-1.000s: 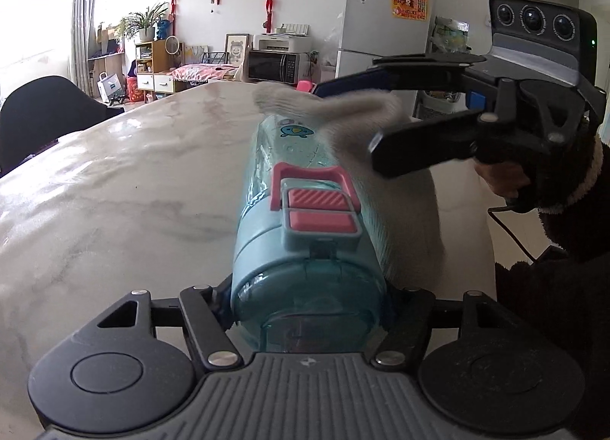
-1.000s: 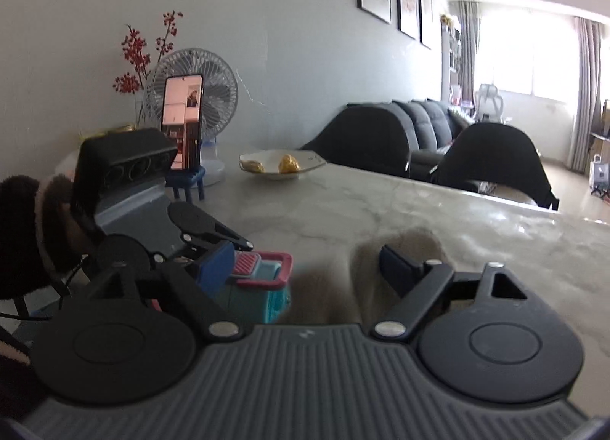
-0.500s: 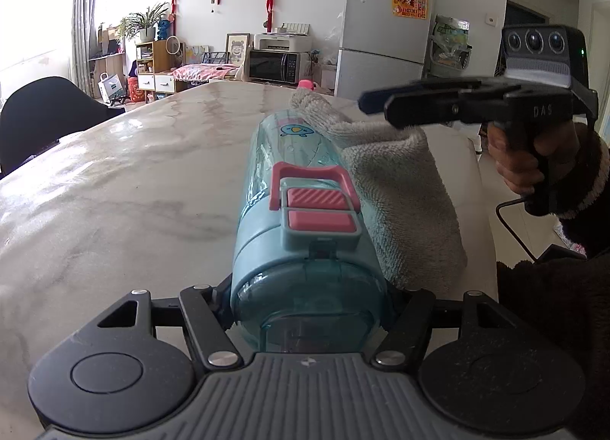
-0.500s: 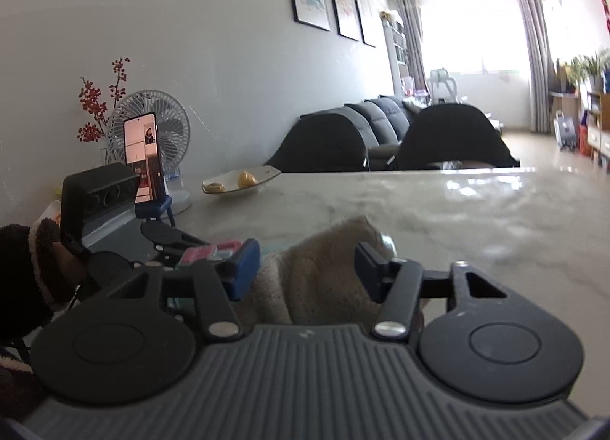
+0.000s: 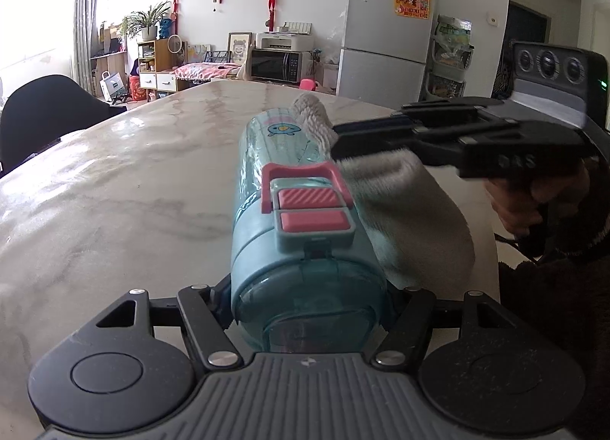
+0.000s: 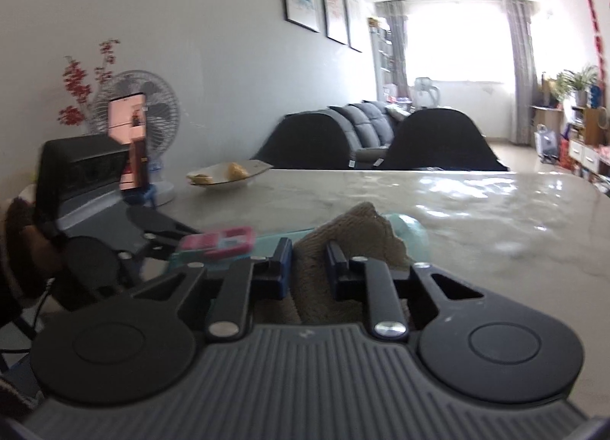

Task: Clean container
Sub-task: 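Press the towel along the bottle's side beside the pink strap with the right gripper, then rub the towel back and forth along the bottle's side with the right gripper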

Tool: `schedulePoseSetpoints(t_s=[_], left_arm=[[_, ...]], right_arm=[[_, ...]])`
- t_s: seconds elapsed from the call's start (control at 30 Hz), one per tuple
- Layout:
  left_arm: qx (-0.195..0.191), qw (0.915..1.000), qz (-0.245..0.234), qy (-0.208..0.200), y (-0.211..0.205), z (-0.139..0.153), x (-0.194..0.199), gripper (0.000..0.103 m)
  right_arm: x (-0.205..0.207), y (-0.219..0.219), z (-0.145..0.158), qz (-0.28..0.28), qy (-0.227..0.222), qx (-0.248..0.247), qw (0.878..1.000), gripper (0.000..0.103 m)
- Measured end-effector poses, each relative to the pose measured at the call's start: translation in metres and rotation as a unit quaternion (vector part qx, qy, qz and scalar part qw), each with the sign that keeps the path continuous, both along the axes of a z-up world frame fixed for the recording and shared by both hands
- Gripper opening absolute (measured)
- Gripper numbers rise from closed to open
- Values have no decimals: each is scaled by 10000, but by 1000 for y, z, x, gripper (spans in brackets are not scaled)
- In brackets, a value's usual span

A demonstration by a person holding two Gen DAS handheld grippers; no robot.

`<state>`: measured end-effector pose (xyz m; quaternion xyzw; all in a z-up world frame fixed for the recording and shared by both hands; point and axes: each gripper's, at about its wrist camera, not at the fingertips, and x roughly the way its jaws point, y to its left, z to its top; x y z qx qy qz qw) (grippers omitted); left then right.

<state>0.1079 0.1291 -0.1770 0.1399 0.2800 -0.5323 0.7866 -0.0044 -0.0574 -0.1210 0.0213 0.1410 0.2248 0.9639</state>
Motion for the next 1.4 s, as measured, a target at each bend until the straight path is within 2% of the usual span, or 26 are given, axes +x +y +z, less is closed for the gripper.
schedulePoseSetpoints(t_s=[0.2,0.53,0.67,1.13,1.4], left_arm=[[23,10000,6,-33,1,0,0,69],[37,10000,4,-44,6,1,4,69],[44,10000,1,-53,6,1,5,69],[42,10000,1,-52,4,1,2,69],[49,10000,1,-59,3,1,0,69]], right_arm=[[1,-2,2,127,-22,14,9999,19],[21,-30,2,-700,285,267,9968,19],[23,-31,0,-828,347,294,9955,19],[10,3,8,12,220,207,9995,19],[16,-2,9,-65,183,196,9996,18]])
